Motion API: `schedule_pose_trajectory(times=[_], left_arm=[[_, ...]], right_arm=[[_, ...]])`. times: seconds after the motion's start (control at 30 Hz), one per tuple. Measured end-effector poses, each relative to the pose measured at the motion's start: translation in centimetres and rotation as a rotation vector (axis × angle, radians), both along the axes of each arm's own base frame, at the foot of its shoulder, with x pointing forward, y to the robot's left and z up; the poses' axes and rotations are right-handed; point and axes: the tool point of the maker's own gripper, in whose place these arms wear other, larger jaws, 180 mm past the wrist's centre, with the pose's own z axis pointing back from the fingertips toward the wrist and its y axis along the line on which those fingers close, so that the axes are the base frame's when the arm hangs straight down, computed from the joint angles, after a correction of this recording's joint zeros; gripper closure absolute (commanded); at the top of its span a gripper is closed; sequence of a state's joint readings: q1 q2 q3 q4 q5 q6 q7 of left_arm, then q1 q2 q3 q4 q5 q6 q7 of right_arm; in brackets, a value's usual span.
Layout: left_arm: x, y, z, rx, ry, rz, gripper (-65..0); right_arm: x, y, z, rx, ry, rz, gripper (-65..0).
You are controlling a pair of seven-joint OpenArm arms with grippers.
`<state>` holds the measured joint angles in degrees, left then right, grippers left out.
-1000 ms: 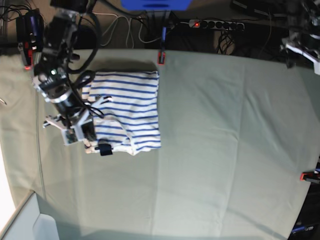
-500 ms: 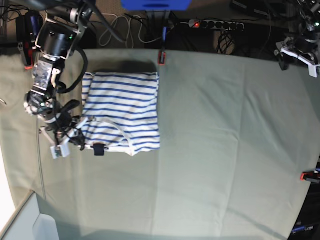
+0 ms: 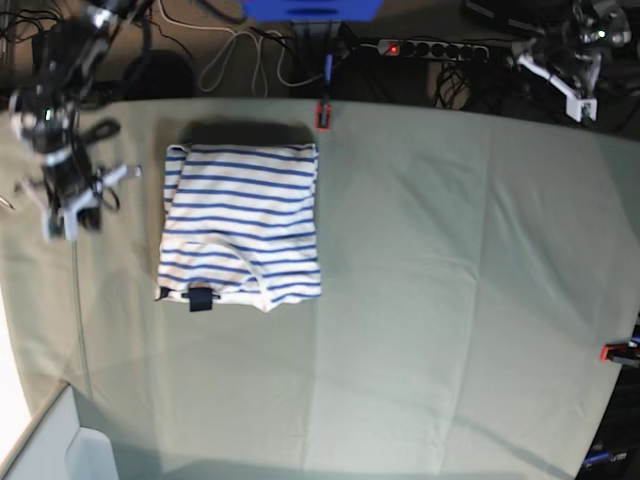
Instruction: Layout the t-shirt on the table in an organized manner, then fold the t-shirt properly
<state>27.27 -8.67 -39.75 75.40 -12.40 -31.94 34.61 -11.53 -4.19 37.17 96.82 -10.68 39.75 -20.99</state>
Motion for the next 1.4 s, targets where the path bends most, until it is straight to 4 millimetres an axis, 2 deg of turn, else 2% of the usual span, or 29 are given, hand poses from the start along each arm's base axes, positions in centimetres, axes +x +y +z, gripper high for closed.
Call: schedule_pose_trajectory(times=[0.13, 0.17, 0.2, 0.3, 0.33, 0.47, 0.53, 0.67, 0.73, 0.8, 0.9, 1.0, 1.13, 1.2, 1.3, 1.4], left_arm=[[-0.3, -0.6, 0.0, -0.011, -0.003, -0.015, -11.6], [-0.5, -0.6, -0.1, -0.011, 0.001, -0.013, -4.5], [-0.8, -0.5, -0.2, -0.011, 0.01, -0.009, 0.0], [-1.7, -0.2, -0.4, -0.005, 0.037, -0.009, -1.9], [-1.8, -0.4, -0.5, -0.007, 0.039, -0.007, -0.5], [-1.5, -1.4, -0.7, -0.029, 0.024, 0.002, 0.0], [-1.7, -2.2, -1.1, -0.049, 0.025, 0.015, 0.0], [-4.0, -4.0, -4.0, -0.121, 0.117, 0.037, 0.0], [-5.0, -5.2, -5.7, -0.164, 0.17, 0.037, 0.0], [-4.9, -6.4, -7.0, -0.197, 0.17, 0.055, 0.0], [-4.3, -8.5, -8.6, -0.225, 0.128, 0.029, 0.0], [-5.7, -11.0, -10.8, -0.216, 0.182, -0.094, 0.0], [-6.8, -13.2, -13.1, -0.24, 0.207, -0.088, 0.0], [-7.2, -12.5, -14.4, -0.169, 0.239, -0.018, 0.0], [-6.3, -10.3, -15.1, -0.046, 0.23, 0.053, 0.0], [-4.7, -8.9, -15.0, 0.029, 0.197, 0.077, 0.0]], right_arm=[[-6.9, 0.6, -2.8, 0.022, 0.133, -0.041, 0.0], [-8.6, 0.6, -3.2, 0.015, 0.17, -0.044, 0.0], [-10.0, 0.5, -3.3, 0.008, 0.197, -0.046, 0.0], [-13.5, 0.5, -3.9, 0.0, 0.266, -0.053, 0.0], [-14.3, 0.8, -4.0, 0.005, 0.282, -0.052, 0.0], [-17.2, 1.2, -5.0, 0.022, 0.343, -0.051, 0.0], [-18.6, 1.4, -6.1, 0.045, 0.389, -0.059, 0.0], [-20.8, 1.7, -9.1, 0.11, 0.462, -0.069, 0.0], [-22.6, 2.0, -11.1, 0.14, 0.538, -0.053, 0.0], [-24.2, 3.1, -12.8, 0.177, 0.604, -0.013, 0.0], [-24.9, 5.3, -14.6, 0.26, 0.582, 0.018, 0.0], [-25.7, 6.5, -15.9, 0.314, 0.575, 0.012, 0.0], [-25.8, 7.8, -17.3, 0.385, 0.548, -0.017, 0.0], [-25.7, 8.8, -18.2, 0.425, 0.539, -0.014, 0.0], [-26.0, 10.2, -20.2, 0.441, 0.556, 0.014, 0.0], [-28.0, 9.6, -23.2, 0.337, 0.63, -0.065, 0.0]])
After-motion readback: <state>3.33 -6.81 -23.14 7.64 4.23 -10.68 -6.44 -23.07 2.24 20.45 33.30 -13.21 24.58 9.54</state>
